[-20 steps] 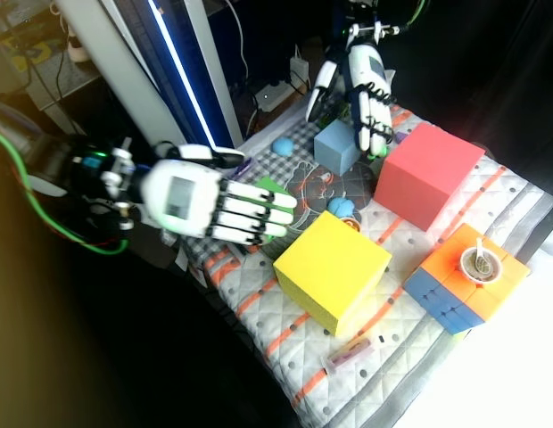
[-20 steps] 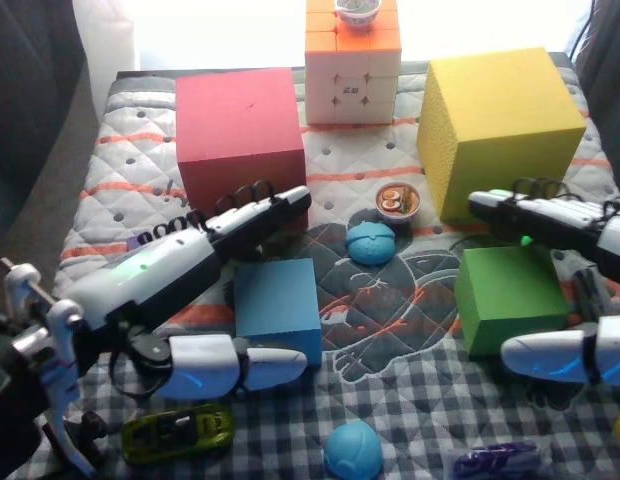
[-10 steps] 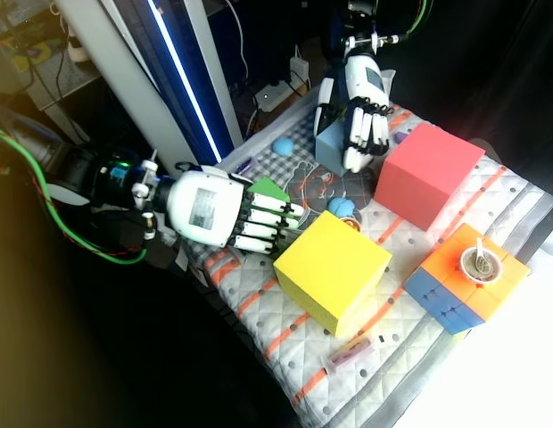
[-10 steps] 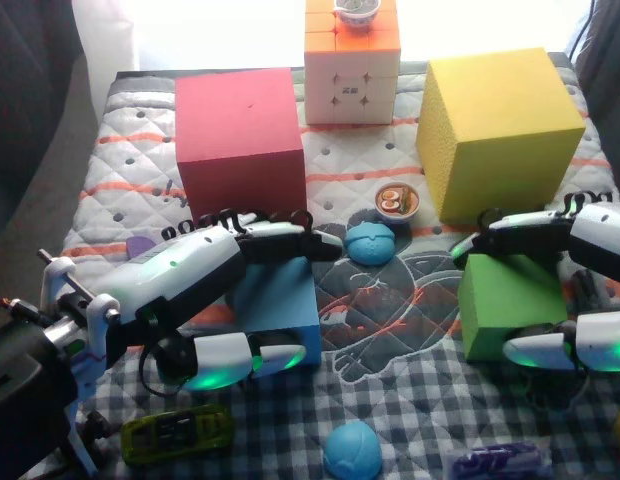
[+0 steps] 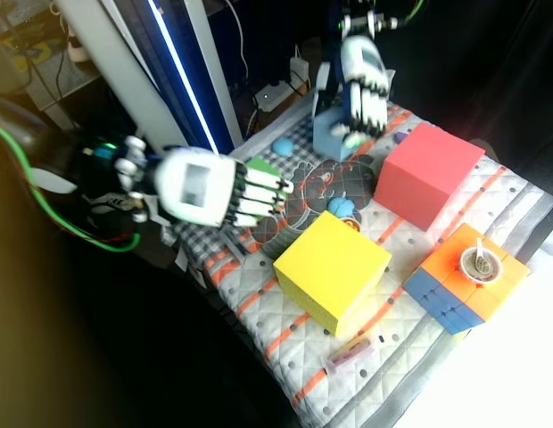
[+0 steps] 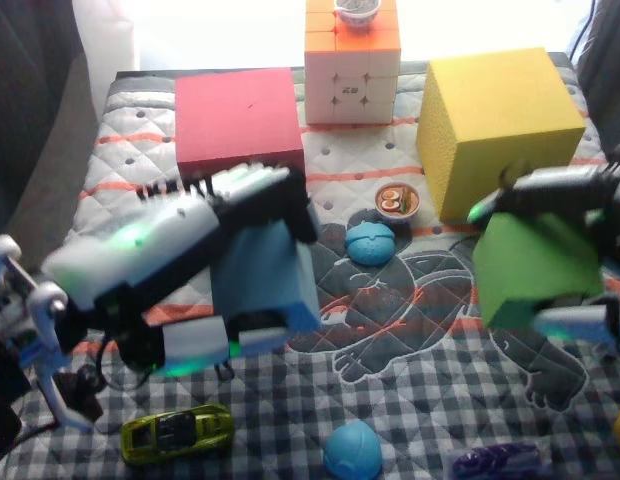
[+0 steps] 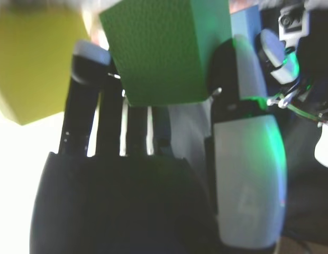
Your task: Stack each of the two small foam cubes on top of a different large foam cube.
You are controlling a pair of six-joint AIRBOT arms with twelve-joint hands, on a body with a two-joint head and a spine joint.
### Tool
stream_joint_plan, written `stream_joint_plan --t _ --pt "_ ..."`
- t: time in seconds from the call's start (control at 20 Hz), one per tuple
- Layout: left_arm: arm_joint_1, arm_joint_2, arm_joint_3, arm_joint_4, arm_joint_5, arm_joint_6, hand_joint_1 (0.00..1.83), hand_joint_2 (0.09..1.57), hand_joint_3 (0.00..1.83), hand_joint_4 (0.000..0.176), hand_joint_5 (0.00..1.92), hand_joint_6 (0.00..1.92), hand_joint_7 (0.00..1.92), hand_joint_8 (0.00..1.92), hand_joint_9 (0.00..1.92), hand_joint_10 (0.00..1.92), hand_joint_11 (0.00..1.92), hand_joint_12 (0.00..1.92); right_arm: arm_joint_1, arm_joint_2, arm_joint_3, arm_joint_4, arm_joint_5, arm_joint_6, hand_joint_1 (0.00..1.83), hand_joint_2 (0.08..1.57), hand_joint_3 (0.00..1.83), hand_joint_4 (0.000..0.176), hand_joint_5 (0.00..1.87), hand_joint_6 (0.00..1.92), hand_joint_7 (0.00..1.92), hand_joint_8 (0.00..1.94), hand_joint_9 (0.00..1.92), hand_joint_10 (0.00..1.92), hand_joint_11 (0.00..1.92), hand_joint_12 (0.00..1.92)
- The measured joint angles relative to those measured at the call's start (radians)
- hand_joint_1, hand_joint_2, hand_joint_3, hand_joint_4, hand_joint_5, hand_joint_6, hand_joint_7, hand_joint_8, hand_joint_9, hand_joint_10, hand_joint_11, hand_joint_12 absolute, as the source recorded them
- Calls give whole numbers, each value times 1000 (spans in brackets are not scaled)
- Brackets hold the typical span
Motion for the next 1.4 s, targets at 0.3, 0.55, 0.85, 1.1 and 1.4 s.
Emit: stream_joint_plan --t 0.3,0.55,0.85,1.1,1.4 --pt "-163 39 20 77 79 -1 1306 1152 0 0 198 1353 107 1200 288 1476 333 1774 91 10 18 -34 21 1 1166 1302 2 0 526 1512 773 1555 760 1814 865 1921" --pt "-270 39 68 48 158 45 1289 1100 0 0 260 1063 172 972 479 1536 659 1799 176 9 64 -5 11 0 1304 1282 7 0 549 1572 673 1440 698 1669 751 1921" --pt "-373 26 134 -107 261 229 1312 1221 3 0 163 797 706 1406 694 1488 693 1905 326 -45 157 62 -140 0 1309 1270 1 0 567 1604 694 1405 722 1571 740 1918" --pt "-430 -27 251 -236 324 233 1198 1152 0 0 329 190 385 1031 514 1538 558 1920 426 -106 269 105 -283 0 1123 1306 7 0 543 1623 728 1476 633 1684 661 1921" --pt "-428 -108 323 -309 372 229 1139 1132 0 0 323 833 324 1111 253 1473 232 1921 459 -163 312 269 -397 -3 1117 1320 0 0 515 1630 713 1505 558 1656 543 1921"
